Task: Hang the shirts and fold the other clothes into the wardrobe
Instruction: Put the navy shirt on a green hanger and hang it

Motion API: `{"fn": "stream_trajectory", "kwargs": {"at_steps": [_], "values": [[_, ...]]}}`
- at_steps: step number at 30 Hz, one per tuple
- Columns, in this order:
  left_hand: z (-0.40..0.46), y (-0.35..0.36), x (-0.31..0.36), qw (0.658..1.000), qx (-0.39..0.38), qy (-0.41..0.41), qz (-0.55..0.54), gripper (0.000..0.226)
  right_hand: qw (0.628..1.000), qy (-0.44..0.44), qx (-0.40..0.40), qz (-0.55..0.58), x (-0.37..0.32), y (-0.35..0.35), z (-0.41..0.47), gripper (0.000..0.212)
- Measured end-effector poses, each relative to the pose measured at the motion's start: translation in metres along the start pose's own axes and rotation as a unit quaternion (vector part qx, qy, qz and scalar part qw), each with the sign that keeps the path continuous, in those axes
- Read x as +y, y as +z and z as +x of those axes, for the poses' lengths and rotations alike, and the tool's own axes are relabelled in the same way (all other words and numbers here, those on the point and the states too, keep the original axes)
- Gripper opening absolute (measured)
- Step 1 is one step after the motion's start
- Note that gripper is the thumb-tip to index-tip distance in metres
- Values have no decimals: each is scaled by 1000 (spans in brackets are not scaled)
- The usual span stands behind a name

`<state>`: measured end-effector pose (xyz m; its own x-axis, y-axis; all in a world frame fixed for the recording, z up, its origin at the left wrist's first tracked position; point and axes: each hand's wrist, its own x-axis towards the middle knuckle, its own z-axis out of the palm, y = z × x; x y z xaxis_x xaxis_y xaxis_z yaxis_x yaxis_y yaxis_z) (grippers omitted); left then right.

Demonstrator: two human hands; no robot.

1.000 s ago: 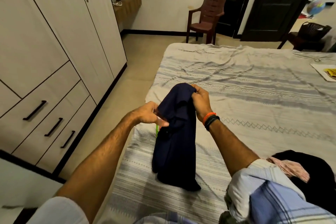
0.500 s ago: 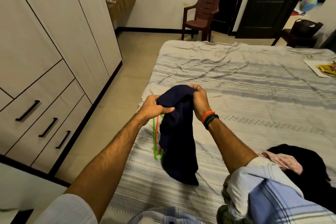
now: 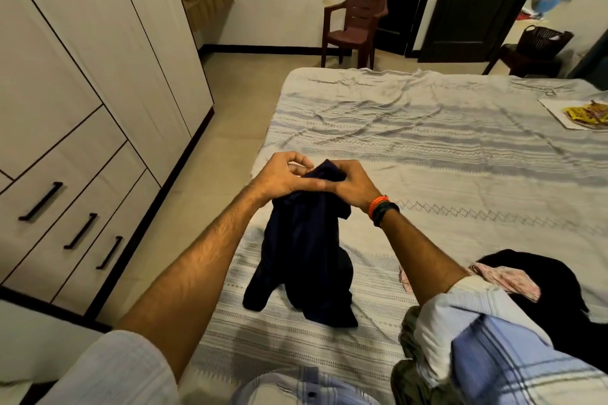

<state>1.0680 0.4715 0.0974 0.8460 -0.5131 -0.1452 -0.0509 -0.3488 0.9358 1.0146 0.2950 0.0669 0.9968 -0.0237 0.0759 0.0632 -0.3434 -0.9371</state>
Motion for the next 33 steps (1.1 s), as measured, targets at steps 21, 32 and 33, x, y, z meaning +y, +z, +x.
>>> {"fn": "stream_trajectory", "kwargs": {"at_steps": [21, 32, 33], "values": [[0, -12, -8, 992, 80, 20, 98, 18, 991, 19, 33, -128, -3, 17, 7, 12], [-21, -16, -25, 924, 255, -52, 282, 12, 966, -16, 88, -244, 6, 13, 12, 27], [-22, -16, -23, 924, 265, -48, 270, 13, 960, 0, 86, -268, 10, 14, 12, 31]]}}
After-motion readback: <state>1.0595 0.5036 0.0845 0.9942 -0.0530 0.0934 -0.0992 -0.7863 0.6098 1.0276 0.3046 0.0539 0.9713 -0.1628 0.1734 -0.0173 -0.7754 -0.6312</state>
